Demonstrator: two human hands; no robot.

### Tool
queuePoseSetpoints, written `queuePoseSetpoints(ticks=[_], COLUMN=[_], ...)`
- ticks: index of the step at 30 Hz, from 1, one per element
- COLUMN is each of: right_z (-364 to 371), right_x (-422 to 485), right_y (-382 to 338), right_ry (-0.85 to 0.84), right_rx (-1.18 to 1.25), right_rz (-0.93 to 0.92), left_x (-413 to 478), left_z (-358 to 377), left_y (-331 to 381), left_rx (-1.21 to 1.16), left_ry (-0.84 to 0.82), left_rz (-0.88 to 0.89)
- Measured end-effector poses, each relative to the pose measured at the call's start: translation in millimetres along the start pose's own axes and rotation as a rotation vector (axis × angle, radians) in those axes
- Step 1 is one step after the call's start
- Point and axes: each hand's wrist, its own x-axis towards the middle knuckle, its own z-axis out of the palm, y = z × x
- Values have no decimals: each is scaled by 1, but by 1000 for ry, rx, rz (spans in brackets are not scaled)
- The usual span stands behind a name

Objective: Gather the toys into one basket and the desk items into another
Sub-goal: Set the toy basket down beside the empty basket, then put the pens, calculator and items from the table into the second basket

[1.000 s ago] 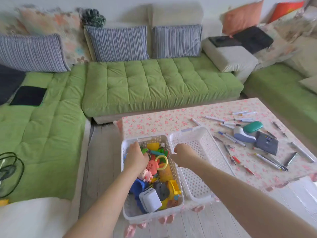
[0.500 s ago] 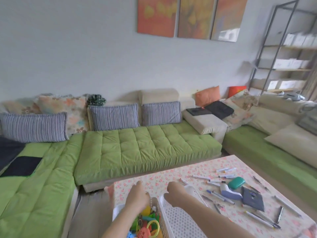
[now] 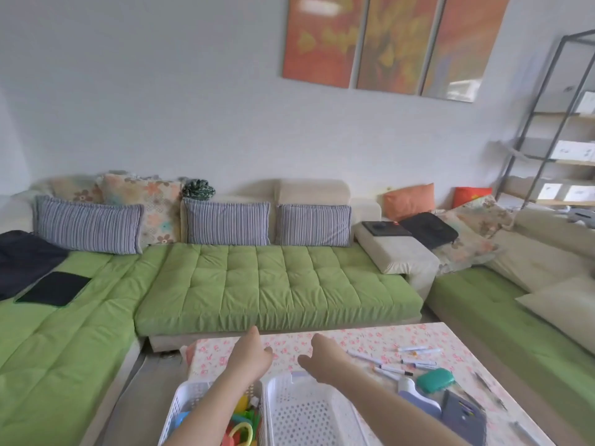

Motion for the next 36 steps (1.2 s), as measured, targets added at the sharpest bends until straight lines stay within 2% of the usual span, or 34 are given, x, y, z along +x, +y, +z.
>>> queuePoseSetpoints(ticks=[3, 8, 17, 25, 29, 36], right_z=[-14, -12, 16, 74, 105, 168], right_x=[-1, 1, 51, 108, 123, 144], right_y=[40, 103, 139, 199, 221, 273], right_ry=[26, -59, -169, -257, -271, -291], right_rx=[31, -19, -15, 22, -33, 18], right_rz=[16, 74, 118, 305, 347, 431], left_x=[-4, -11, 27, 59, 68, 80], left_z=[21, 71, 118, 189, 215, 282], left_y=[11, 17, 0, -60, -80, -114], left_rx=[-14, -18, 9, 32, 34, -8], left_ry=[6, -25, -104, -292, -313, -352], left_rz=[-34, -121, -207, -341, -403, -478])
